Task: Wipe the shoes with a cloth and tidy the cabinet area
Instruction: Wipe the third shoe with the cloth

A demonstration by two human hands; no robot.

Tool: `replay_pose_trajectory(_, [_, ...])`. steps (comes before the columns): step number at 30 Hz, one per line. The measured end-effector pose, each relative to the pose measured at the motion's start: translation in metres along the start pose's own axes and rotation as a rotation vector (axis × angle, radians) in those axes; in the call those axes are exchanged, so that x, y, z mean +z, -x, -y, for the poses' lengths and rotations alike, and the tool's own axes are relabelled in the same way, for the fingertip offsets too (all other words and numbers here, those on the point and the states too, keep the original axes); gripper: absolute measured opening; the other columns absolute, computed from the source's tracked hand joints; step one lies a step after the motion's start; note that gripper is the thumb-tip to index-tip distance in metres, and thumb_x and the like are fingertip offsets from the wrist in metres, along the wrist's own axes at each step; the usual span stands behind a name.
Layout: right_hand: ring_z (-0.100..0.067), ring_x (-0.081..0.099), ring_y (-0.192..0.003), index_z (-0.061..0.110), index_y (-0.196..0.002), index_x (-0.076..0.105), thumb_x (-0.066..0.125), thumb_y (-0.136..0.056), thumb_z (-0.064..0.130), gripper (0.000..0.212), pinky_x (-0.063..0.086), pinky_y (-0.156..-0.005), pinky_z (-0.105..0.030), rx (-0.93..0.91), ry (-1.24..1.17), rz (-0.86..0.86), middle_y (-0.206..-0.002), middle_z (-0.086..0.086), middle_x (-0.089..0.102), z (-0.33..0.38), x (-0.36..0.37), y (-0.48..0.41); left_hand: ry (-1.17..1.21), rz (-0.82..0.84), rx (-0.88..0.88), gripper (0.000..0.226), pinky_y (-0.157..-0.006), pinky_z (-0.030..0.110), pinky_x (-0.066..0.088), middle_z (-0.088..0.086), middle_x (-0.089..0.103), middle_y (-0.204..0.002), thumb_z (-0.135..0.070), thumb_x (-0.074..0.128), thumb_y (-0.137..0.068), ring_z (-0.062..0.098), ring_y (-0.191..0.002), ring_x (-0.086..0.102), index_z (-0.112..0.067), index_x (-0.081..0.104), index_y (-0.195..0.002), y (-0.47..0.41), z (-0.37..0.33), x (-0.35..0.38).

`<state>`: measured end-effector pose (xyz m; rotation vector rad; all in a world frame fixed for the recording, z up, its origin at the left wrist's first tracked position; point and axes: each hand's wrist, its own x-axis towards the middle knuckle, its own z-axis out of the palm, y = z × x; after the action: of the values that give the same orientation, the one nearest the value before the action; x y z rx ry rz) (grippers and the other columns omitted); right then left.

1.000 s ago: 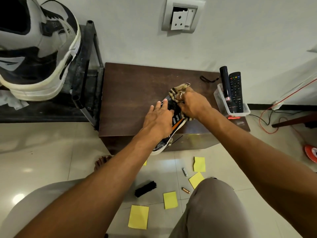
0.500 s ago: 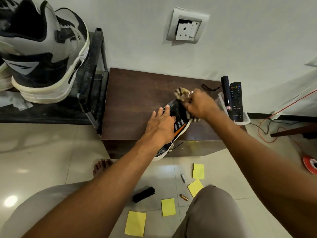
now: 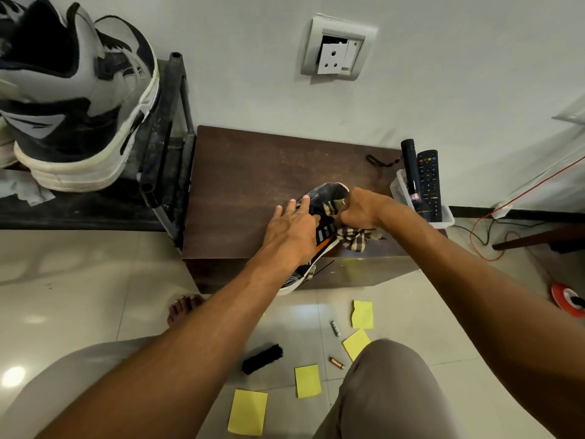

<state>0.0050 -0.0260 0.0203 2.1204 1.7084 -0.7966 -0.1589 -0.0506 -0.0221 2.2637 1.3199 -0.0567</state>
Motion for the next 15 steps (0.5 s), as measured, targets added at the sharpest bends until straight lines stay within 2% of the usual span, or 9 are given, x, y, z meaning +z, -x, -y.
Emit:
replay_pose_trajectory(2, [-0.021, 0.062, -0.076, 0.013, -0.084, 0.07, 0.063, -0.094, 0.023, 0.016, 0.053, -0.068, -0.034, -0.024, -0.027, 0.032, -0.086, -0.009, 0.069, -0.002, -0.011, 0.0, 0.005, 0.003, 0.005, 0.057, -0.127, 0.047, 0.01, 0.007, 0.004, -0.17, -0.016, 0.062, -0.096, 0.031, -0.155, 0.007, -0.028, 0.046, -0.15, 0.0, 0.001, 0.0])
replay_pose_trajectory(3, [-0.024, 0.065, -0.078, 0.011, -0.087, 0.073, 0.062, -0.094, 0.024, 0.018, 0.057, -0.075, -0.04, -0.029, -0.056, -0.016, -0.089, -0.012, 0.071, -0.005, -0.015, -0.003, 0.008, 0.004, 0.01, 0.058, -0.127, 0.047, 0.01, 0.008, 0.004, -0.17, -0.017, 0.063, -0.095, 0.032, -0.155, 0.007, -0.027, 0.046, -0.15, 0.0, 0.002, 0.0])
replay_pose_trajectory(6, [-0.03, 0.068, -0.086, 0.014, -0.098, 0.073, 0.062, -0.094, 0.034, 0.023, 0.059, -0.083, -0.045, -0.014, -0.097, -0.358, -0.094, -0.011, 0.072, -0.008, -0.011, -0.014, 0.007, 0.007, 0.018, 0.059, -0.126, 0.048, 0.01, 0.009, 0.006, -0.169, -0.019, 0.065, -0.094, 0.032, -0.155, 0.008, -0.026, 0.047, -0.149, 0.0, 0.003, -0.001])
replay_pose_trajectory(8, [-0.033, 0.067, -0.099, 0.019, -0.114, 0.073, 0.063, -0.094, 0.036, 0.028, 0.057, -0.09, -0.044, -0.016, -0.035, -0.459, -0.109, -0.011, 0.07, -0.007, 0.005, -0.018, 0.005, 0.01, 0.021, 0.06, -0.126, 0.048, 0.011, 0.009, 0.006, -0.169, -0.019, 0.065, -0.094, 0.032, -0.155, 0.008, -0.025, 0.046, -0.15, 0.0, 0.003, -0.001])
replay_pose_trajectory(11, [-0.033, 0.065, -0.107, 0.025, -0.126, 0.069, 0.062, -0.096, 0.034, 0.032, 0.055, -0.094, -0.043, -0.047, 0.026, -0.419, -0.122, -0.01, 0.065, -0.009, 0.019, -0.024, 0.002, 0.006, 0.02, 0.06, -0.126, 0.048, 0.011, 0.007, 0.006, -0.169, -0.019, 0.065, -0.094, 0.031, -0.155, 0.008, -0.025, 0.045, -0.15, 0.0, 0.001, -0.001])
replay_pose_trajectory(15, [-0.03, 0.066, -0.1, 0.021, -0.121, 0.072, 0.061, -0.095, 0.035, 0.031, 0.054, -0.087, -0.037, -0.034, 0.139, -0.291, -0.116, -0.009, 0.069, -0.016, 0.017, -0.023, 0.018, 0.013, 0.014, 0.059, -0.127, 0.048, 0.009, 0.007, 0.004, -0.17, -0.019, 0.063, -0.095, 0.03, -0.156, 0.005, -0.026, 0.045, -0.151, 0.0, 0.0, -0.001])
